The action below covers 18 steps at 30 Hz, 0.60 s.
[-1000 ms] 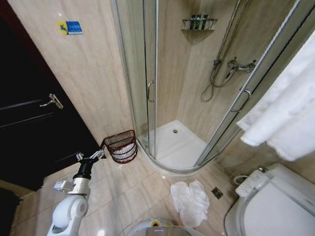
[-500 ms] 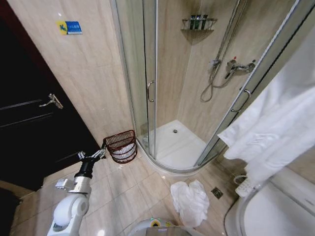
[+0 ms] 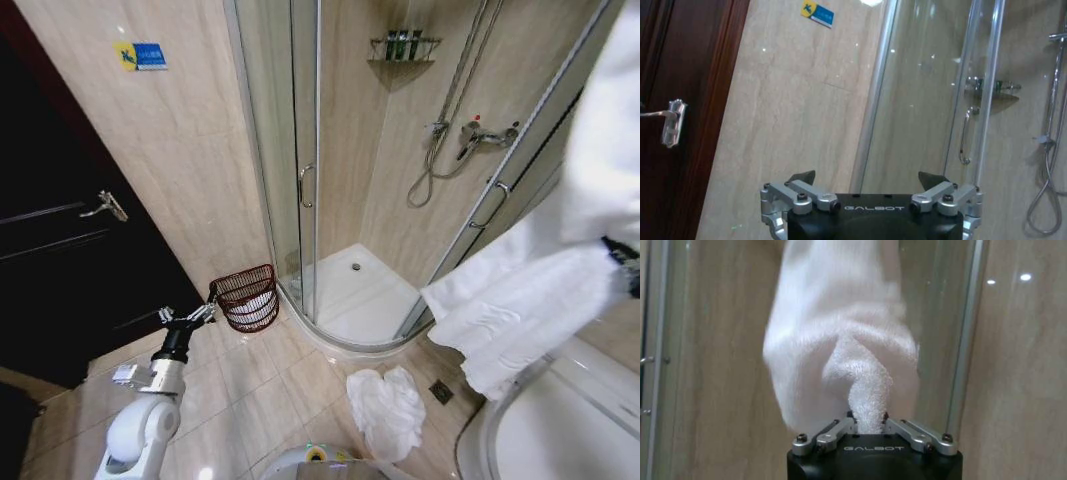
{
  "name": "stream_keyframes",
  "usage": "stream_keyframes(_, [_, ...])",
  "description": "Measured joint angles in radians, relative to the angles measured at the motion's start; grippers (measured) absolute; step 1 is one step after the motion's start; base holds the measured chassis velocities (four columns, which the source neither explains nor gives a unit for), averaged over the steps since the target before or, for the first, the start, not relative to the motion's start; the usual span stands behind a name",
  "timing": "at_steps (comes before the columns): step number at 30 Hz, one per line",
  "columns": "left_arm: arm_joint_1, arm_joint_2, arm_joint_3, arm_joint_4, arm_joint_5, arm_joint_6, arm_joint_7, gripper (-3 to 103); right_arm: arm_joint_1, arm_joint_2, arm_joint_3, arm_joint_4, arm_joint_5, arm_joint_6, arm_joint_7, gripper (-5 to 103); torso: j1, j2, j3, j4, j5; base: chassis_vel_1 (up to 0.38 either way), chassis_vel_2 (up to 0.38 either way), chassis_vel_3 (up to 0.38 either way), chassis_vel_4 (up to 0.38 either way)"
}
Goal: Discard the used towel into the hamper.
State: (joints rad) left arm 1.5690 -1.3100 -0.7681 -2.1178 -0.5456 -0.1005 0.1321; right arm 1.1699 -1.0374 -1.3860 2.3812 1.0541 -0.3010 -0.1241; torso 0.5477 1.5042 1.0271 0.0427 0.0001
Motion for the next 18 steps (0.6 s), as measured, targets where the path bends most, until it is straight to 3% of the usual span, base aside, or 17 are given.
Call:
stream_keyframes(3, [0.001,-0.004,0.006,0.0,0.016,0.002,0.0,100,0.036,-0.037,-0.1,-0.004,-0.089,0.028,-0.041,9,0.0,0.0,0.0,0.0001,-0.0001,0.0,0.0,0.0,0.0])
stream_keyframes(10, [-0.008,-0.012,0.024,-0.006,0.043,0.014,-0.001,100,0.121,-0.083,-0.262,0.015,-0.206,0.057,-0.047,9,0.0,0.0,0.0,0.0001,0.0005,0.0,0.0,0.0,0.0])
stream_keyframes(12, [-0.01,-0.012,0.025,-0.009,0.045,0.018,-0.001,100,0.134,-0.083,-0.277,0.032,-0.207,0.054,-0.042,9,0.0,0.0,0.0,0.0,0.001,0.0,0.0,0.0,0.0])
stream_keyframes(14, [-0.013,-0.013,0.028,-0.011,0.05,0.021,-0.001,100,0.169,-0.068,-0.313,0.079,-0.205,0.039,-0.016,9,0.0,0.0,0.0,0.0,-0.0019,0.0,0.0,0.0,0.0])
stream_keyframes(18, [-0.013,-0.016,0.029,-0.012,0.056,0.022,-0.002,100,0.194,-0.046,-0.369,0.111,-0.205,0.016,0.026,9,0.0,0.0,0.0,0.0001,0.0007,0.0,0.0,0.0,0.0])
